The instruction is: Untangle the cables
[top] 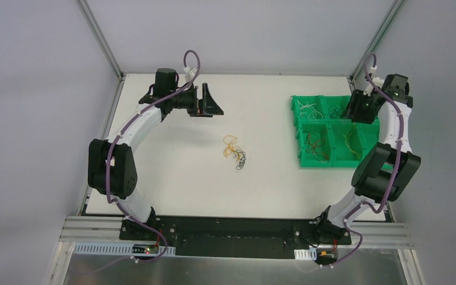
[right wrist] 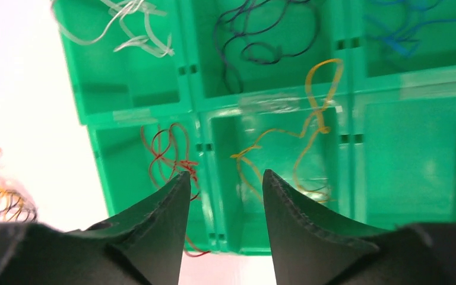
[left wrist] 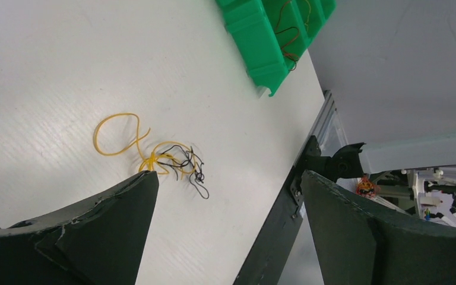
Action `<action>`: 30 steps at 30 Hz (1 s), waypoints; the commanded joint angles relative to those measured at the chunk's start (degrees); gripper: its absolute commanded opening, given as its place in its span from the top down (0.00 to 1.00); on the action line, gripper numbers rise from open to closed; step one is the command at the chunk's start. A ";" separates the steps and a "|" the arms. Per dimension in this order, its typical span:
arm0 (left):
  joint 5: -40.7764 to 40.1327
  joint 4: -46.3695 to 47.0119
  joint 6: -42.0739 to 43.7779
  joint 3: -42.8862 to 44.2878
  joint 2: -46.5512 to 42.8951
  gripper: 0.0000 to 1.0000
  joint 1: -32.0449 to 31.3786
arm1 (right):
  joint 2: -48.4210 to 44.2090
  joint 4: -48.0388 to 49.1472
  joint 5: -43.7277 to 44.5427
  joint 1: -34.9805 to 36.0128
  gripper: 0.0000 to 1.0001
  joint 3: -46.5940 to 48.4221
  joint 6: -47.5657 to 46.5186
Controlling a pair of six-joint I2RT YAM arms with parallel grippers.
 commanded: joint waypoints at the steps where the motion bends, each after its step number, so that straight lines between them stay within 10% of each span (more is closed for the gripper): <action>1: -1.85 -4.80 7.78 0.85 0.71 0.10 -0.60 | -2.80 -3.52 -8.62 4.64 0.47 0.63 2.37; 10: -1.59 -7.35 9.58 4.59 14.58 0.46 -3.83 | -2.50 -1.80 -21.06 26.05 0.44 -6.15 10.84; 30: -1.22 -5.91 2.03 2.27 27.31 0.45 -9.59 | 12.76 13.70 -12.90 50.59 0.34 -13.25 16.76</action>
